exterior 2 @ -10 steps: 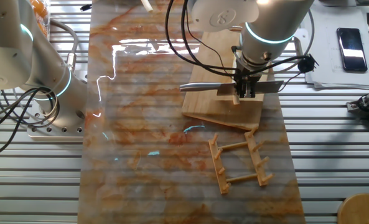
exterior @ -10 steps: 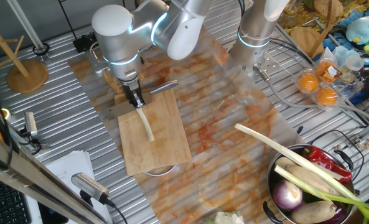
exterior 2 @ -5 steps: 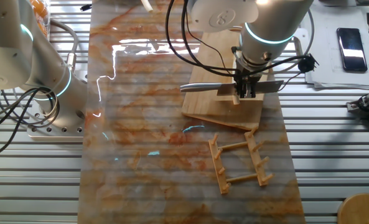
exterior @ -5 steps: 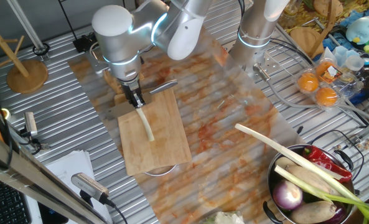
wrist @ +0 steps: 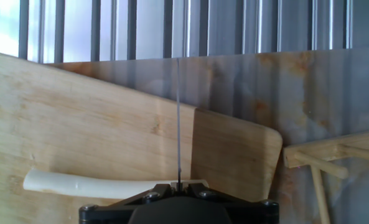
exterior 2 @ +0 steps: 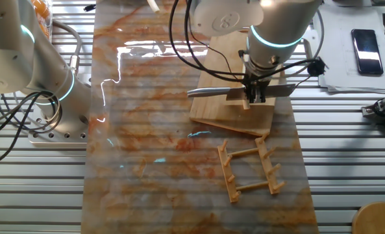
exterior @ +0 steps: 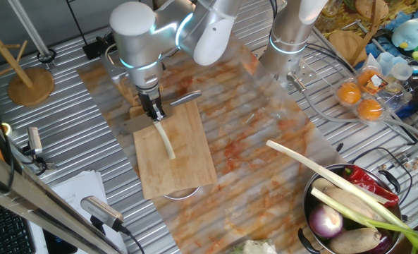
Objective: Chop the scallions
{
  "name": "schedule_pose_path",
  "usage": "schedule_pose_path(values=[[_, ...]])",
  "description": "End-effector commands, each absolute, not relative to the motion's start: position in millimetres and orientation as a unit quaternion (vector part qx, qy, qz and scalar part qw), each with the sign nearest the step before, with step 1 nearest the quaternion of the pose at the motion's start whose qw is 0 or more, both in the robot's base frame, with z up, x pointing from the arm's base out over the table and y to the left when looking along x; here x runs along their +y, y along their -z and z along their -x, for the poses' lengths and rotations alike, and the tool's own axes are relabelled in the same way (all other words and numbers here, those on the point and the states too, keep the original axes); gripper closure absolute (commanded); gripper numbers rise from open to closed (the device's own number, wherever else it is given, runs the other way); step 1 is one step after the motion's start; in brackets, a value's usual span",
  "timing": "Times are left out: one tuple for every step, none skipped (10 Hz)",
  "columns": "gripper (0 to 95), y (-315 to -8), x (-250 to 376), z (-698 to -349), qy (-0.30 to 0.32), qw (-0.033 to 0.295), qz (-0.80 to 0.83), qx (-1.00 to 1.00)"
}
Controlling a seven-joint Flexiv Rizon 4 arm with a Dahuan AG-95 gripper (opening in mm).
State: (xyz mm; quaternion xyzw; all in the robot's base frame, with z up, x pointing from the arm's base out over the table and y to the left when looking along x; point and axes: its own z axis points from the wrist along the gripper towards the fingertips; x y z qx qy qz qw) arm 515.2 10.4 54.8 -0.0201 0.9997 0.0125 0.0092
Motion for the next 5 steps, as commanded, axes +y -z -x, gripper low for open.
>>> schedule_pose_path(values=[[95.0,-38.7,9.6,-516.7,-0.014,0.004,0.02,1.0],[95.0,-36.2,7.4,-516.1,-0.011,0.002,0.025,1.0],[95.0,-32.3,3.8,-514.7,-0.015,0.001,0.028,0.999],[95.0,-30.3,2.1,-514.1,-0.017,-0.001,0.03,0.999],[95.0,-25.8,0.2,-516.8,-0.03,-0.003,0.031,0.999]])
